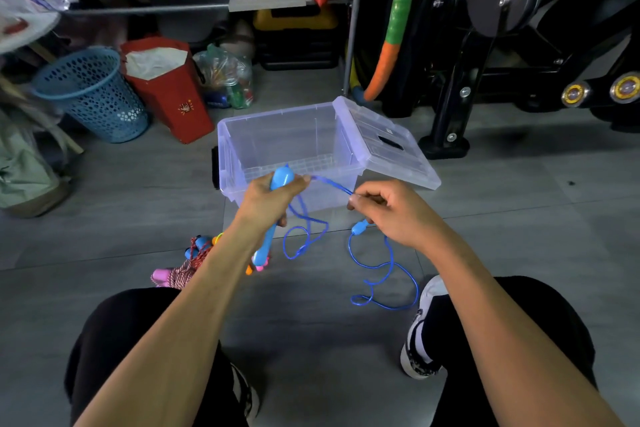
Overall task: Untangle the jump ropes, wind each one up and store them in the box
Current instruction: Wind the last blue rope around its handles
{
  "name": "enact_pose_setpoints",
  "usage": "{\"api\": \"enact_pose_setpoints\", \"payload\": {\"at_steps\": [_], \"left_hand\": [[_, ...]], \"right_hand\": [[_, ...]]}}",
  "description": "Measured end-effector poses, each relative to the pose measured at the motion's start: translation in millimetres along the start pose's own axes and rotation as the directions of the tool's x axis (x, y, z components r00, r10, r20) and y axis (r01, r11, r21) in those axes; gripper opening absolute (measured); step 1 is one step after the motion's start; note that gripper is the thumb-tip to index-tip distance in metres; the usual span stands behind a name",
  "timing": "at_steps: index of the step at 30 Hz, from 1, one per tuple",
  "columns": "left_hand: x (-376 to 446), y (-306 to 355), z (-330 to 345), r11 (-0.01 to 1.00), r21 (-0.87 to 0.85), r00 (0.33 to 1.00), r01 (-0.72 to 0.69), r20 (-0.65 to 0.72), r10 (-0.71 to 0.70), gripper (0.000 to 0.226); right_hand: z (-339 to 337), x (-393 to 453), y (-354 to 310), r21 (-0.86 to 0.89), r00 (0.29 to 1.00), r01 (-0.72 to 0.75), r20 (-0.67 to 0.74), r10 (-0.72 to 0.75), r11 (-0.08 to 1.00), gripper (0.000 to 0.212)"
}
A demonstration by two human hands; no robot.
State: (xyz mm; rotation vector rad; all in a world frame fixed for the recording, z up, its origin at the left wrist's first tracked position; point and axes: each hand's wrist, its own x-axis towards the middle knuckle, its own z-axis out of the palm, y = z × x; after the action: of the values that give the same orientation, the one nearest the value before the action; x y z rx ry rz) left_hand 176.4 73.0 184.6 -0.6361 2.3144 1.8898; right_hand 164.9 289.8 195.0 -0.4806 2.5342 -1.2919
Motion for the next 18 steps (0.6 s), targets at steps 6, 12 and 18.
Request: {"api": "enact_pose_setpoints", "payload": {"at_steps": [6, 12, 18], "left_hand": [[-21.2, 7.9, 5.1, 0.974, 0.160, 0.954, -0.158, 0.280, 0.109, 0.014], [-13.3, 2.9, 2.2, 0.986, -0.154, 0.994, 0.066, 0.099, -0.051, 0.023], [-10.3, -6.4, -14.6, 0.989, 0.148, 0.997, 0.010, 0.072, -0.021, 0.014]], "right_hand": [[4.3, -0.1, 1.5, -0.151, 0.998, 0.020, 0.070, -0.010, 0.988, 0.026], [2.0, -2.1, -2.3, -0.074, 0.999, -0.004, 0.034, 0.007, 0.997, 0.022], [-14.9, -7.2, 7.1, -0.047, 0.999, -0.002, -0.043, 0.000, 0.999, 0.016]]}}
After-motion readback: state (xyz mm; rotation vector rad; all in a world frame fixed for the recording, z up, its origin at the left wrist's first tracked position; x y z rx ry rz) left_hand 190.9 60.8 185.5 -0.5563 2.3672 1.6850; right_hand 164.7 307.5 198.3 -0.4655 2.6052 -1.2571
